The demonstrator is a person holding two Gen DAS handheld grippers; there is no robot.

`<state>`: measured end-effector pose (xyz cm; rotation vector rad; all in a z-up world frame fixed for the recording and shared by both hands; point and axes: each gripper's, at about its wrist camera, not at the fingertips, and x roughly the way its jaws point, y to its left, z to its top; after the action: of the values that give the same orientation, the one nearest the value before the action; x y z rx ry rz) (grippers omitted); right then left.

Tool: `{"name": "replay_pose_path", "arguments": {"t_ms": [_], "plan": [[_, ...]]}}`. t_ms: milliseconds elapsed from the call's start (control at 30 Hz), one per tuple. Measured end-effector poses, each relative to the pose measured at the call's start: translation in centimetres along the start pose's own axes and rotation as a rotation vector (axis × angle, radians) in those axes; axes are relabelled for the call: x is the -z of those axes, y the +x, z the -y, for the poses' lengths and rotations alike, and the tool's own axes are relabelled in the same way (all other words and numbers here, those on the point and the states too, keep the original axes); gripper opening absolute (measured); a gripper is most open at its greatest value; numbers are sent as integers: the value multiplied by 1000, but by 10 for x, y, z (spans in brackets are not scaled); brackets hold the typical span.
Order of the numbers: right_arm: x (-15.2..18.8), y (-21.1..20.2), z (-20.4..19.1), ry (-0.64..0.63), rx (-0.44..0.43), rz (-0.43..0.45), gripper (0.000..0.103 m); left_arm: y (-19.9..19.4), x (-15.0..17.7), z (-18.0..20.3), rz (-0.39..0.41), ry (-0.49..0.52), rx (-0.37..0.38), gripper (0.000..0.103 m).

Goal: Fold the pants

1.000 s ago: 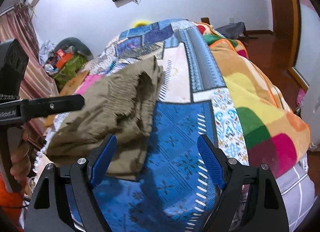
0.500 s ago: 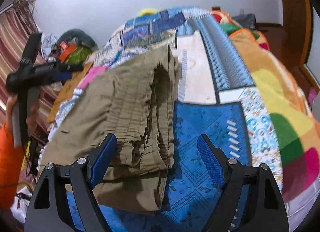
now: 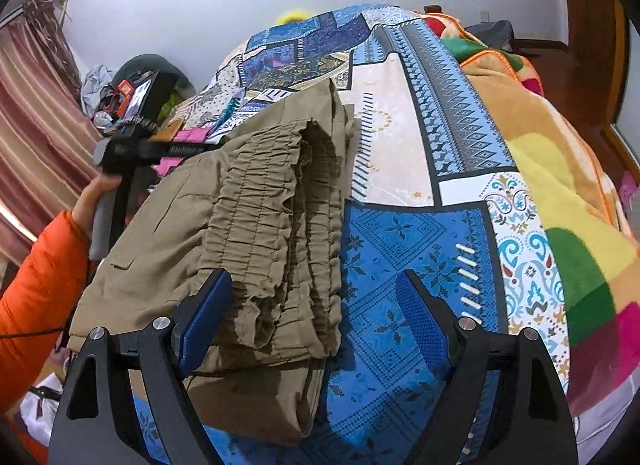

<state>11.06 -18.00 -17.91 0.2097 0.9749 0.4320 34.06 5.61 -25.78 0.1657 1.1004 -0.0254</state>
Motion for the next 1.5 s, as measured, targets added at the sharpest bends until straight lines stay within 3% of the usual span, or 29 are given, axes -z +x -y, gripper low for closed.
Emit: {"name": "replay_pose_path", "arguments": {"t_ms": [167,467,733,800,1100,1200,1333,1500], "plan": [[-7,-7,0,-11,44,21,81,-16,31,-26,11,-62,-39,91],[-2,-27,-22,-58,20,51,81,-57,107,-69,-2,-233,-127,91],[12,-19,-45,-112,-51,9,81,-88,183,-87,-12,-341,-58,91],[16,-8,-48,-137,-45,-17,77,-93,194,-91,-5,-361,-49,91],[9,10,-35,-159,-17,-38,54,-111,211,-105,16,-358,-86,90],[6,3,-40,-199,18,-35,53,-119,212,-115,3,-356,-160,76],[-6,-10,-46,-237,48,-6,53,-142,205,-127,57,-396,-59,74],[-31,-15,-58,-261,3,37,53,-174,167,-97,209,-304,58,74]]}}
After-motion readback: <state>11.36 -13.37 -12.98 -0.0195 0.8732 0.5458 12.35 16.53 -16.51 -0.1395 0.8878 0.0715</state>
